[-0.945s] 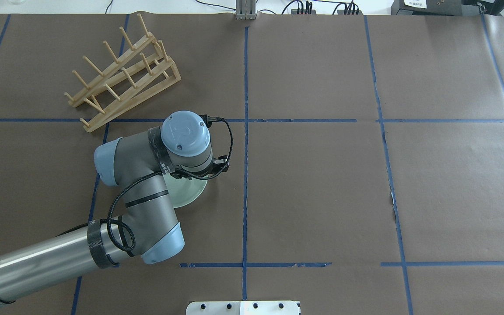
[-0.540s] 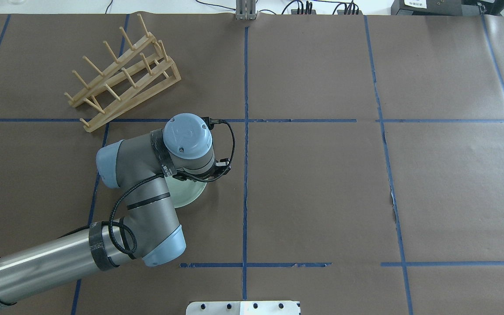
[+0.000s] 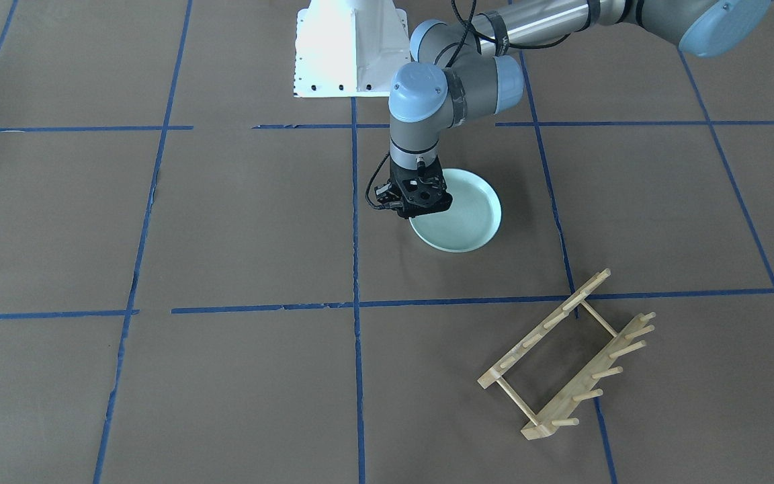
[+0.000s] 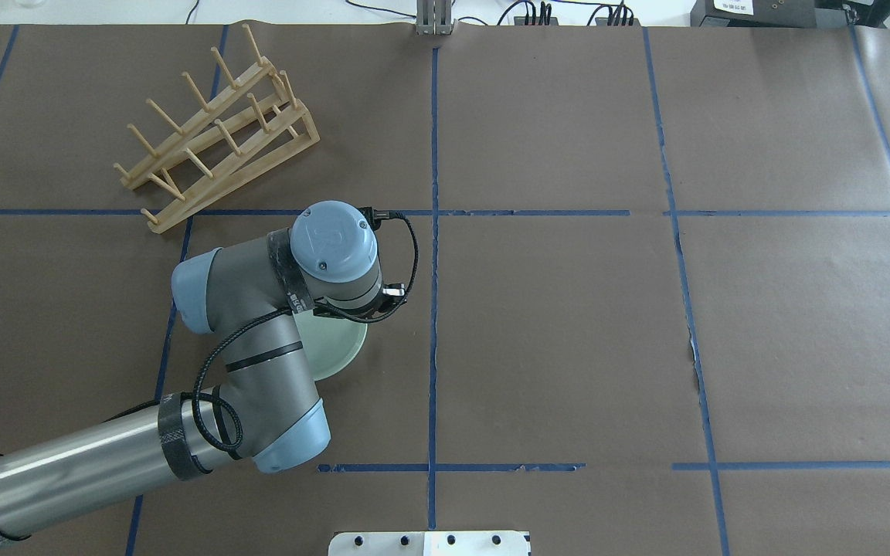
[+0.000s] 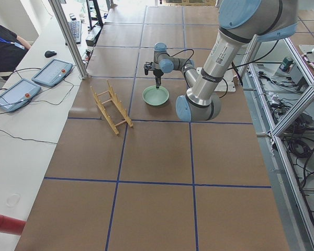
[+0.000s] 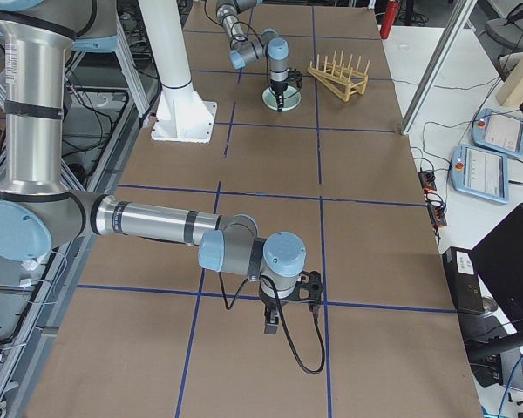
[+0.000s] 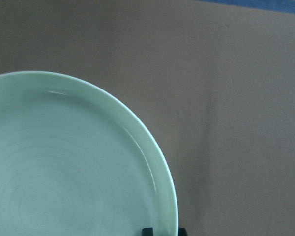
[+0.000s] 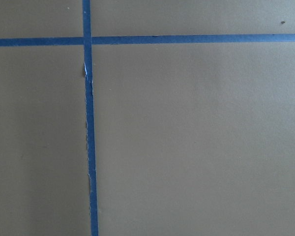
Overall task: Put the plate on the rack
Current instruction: 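Lower the left gripper onto the plate rim and close on it, then lift the green plate with the left gripper and carry it toward the rack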
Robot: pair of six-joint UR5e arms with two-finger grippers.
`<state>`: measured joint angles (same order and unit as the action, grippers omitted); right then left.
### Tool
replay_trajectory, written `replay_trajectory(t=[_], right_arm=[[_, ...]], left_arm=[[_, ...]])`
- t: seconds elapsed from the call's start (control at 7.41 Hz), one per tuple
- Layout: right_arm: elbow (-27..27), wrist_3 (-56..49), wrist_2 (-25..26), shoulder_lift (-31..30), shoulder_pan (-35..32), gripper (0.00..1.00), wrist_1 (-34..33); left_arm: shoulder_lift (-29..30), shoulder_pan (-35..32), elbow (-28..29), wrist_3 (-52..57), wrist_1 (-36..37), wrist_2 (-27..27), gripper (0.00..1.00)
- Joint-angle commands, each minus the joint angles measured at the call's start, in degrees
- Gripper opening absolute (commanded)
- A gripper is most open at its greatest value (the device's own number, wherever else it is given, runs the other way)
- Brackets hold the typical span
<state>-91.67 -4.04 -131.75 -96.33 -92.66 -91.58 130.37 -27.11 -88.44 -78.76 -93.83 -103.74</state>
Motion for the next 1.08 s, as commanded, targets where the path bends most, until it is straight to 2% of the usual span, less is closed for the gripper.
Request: replay_trajectory(t=[0.0, 0.4, 0.54, 0.67, 0.94], right_arm=[[0.00, 0.00, 0.00, 0.00, 0.02, 1.00, 0.00], [0.00, 0.00, 0.00, 0.00, 0.02, 1.00, 0.00], [0.00, 0.00, 0.00, 0.00, -0.07, 1.00, 0.00], [0.00, 0.09, 0.00, 0.00, -0.07, 1.00, 0.00], [0.00, 0.00, 0.00, 0.00, 0.02, 1.00, 0.00]], left_arm=[[-0.46, -0.22, -4.34, 0.10, 2.22, -0.06, 0.00], [0.59, -2.85, -16.65, 1.06, 17.23, 0.21, 0.00], [3.29, -5.65, -19.81, 2.55, 23.54, 0.38, 0.00], [6.80, -9.33, -20.37, 6.56, 28.91, 0.38, 0.00], [8.06, -15.58, -25.27, 11.33, 33.95, 0.30, 0.00]])
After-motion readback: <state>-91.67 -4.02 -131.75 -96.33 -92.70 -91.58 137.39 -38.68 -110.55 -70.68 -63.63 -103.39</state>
